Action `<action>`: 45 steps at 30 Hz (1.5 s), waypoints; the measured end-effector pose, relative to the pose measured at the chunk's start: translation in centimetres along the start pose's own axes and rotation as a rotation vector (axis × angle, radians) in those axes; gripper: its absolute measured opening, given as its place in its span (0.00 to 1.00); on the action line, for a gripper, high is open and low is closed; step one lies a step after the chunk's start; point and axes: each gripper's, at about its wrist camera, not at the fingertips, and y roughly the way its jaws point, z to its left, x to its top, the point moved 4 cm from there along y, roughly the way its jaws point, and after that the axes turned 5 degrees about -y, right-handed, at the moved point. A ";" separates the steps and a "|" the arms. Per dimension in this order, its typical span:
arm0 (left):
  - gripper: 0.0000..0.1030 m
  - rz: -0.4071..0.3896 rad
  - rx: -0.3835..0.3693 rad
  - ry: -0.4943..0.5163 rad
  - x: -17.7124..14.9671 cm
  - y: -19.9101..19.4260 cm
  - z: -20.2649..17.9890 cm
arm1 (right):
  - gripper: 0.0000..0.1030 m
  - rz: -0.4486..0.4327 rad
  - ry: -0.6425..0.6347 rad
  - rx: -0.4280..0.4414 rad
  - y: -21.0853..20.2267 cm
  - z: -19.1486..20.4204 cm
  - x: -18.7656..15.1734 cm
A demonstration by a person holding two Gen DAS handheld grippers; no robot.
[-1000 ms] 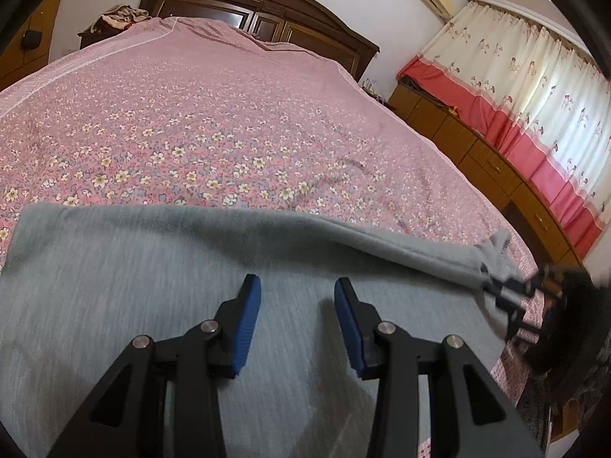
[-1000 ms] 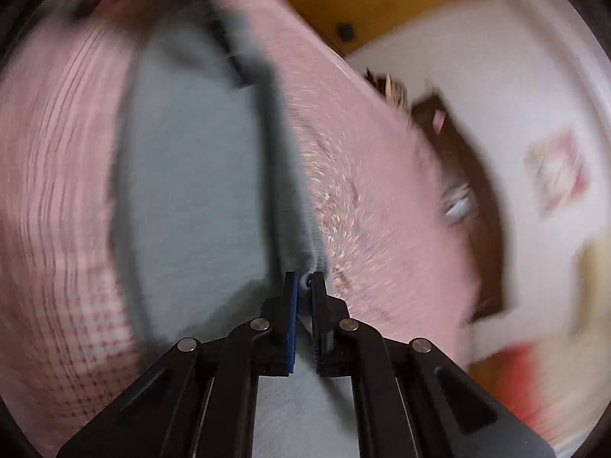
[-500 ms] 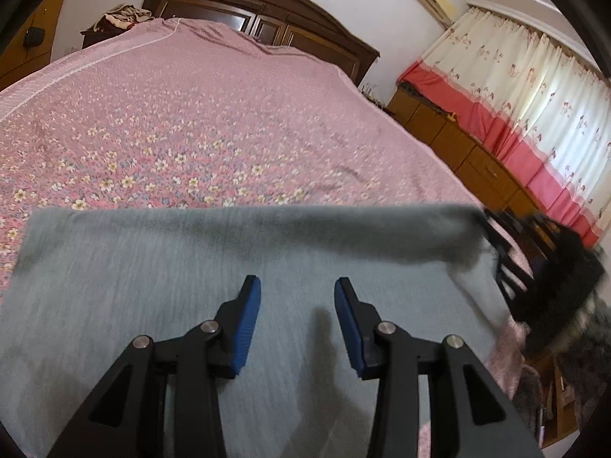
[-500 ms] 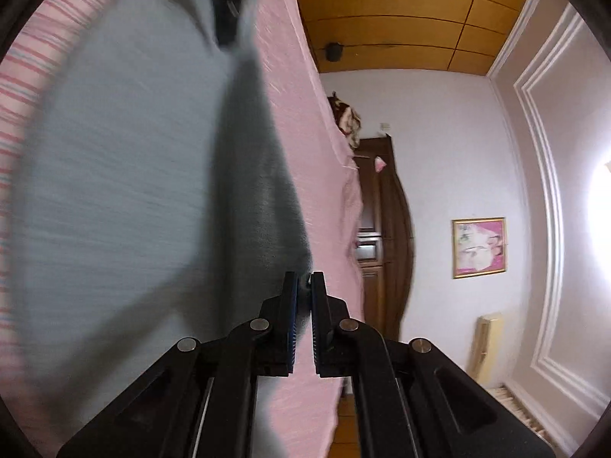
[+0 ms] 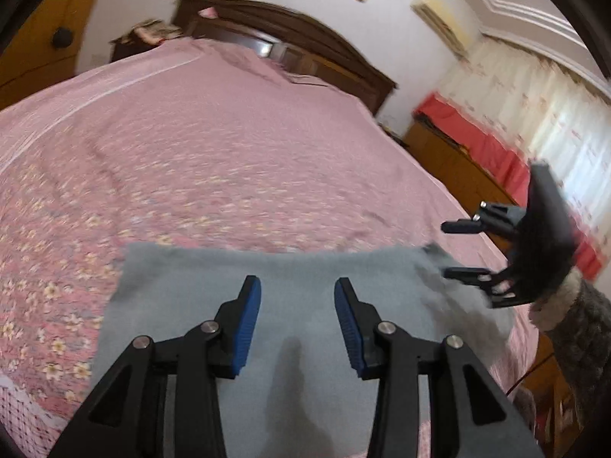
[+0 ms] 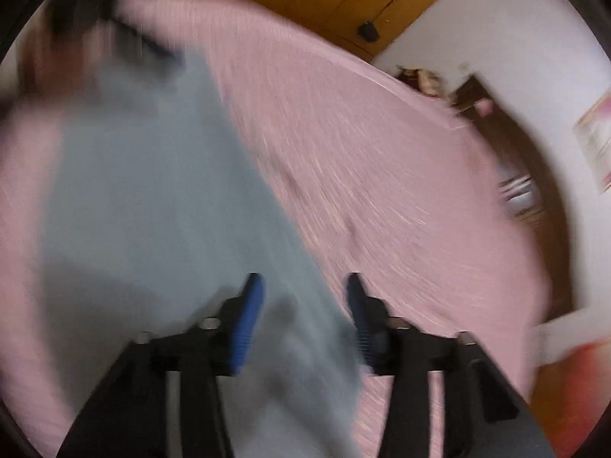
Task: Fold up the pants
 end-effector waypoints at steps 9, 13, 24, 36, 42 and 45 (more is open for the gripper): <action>0.41 -0.029 0.048 -0.041 1.0 -0.6 2.8 | 0.38 0.300 0.002 0.519 14.2 1.1 6.7; 0.41 -0.040 0.036 -0.082 1.8 -1.0 4.0 | 0.38 0.326 0.035 0.591 15.4 0.1 6.8; 0.41 -0.120 0.074 -0.155 2.2 -4.0 5.6 | 0.05 -0.021 -0.954 -0.803 10.4 16.5 3.8; 0.41 -0.124 0.100 -0.144 1.8 -4.5 5.7 | 0.39 -0.033 -0.231 0.050 6.8 6.2 8.2; 0.41 -0.126 0.087 -0.177 1.7 -4.9 7.0 | 0.56 0.194 -0.020 0.544 12.3 -2.7 10.1; 0.41 -0.120 0.098 -0.178 2.1 -4.5 7.7 | 0.53 0.386 -0.051 0.664 16.1 -4.0 9.0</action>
